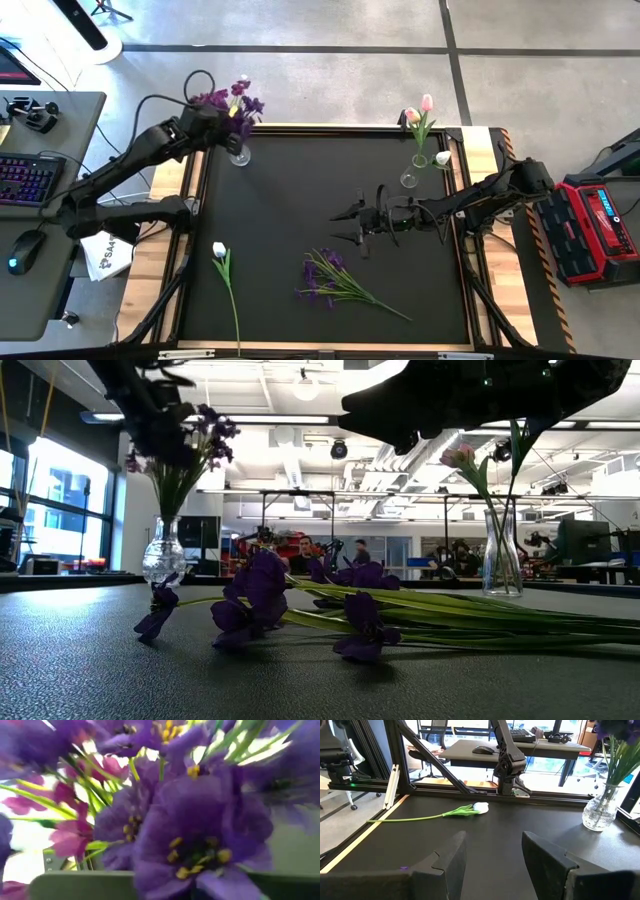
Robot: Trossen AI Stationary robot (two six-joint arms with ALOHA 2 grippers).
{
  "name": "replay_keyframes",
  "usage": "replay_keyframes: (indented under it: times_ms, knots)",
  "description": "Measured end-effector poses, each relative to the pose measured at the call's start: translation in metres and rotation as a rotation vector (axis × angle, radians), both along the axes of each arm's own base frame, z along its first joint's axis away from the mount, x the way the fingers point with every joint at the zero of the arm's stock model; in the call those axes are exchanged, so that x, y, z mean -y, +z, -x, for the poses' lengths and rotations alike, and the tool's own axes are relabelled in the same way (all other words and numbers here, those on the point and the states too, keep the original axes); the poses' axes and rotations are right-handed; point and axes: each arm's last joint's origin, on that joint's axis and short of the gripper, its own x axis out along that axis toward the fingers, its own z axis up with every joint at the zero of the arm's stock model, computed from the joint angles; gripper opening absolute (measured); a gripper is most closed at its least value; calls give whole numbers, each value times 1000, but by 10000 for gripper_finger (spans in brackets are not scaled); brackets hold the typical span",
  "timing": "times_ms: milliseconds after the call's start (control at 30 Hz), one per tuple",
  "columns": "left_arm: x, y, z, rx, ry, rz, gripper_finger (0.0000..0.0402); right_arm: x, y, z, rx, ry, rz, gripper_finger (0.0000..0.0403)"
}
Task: Sort flowers into vase by color
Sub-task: Put the top purple flowers into the left transparent vase
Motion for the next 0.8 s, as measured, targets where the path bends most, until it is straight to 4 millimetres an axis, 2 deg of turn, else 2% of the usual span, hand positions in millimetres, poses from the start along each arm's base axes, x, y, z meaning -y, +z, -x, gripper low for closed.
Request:
replay_keyframes:
  times_ms: [67, 167, 633, 800]
  knots:
    - [-1, -7, -1, -13, 0, 11, 9, 0, 0, 0, 0, 0, 0, 176]
    - [-1, -8, -1, -15, 2, 9, 20, 0, 0, 0, 0, 0, 0, 176]
    - [4, 29, 3, 24, -41, -18, 183, 0, 0, 0, -1, -2, -16, 176]
    - [9, 50, 8, 53, -53, -31, 209, 0, 0, 0, -1, -2, -14, 176]
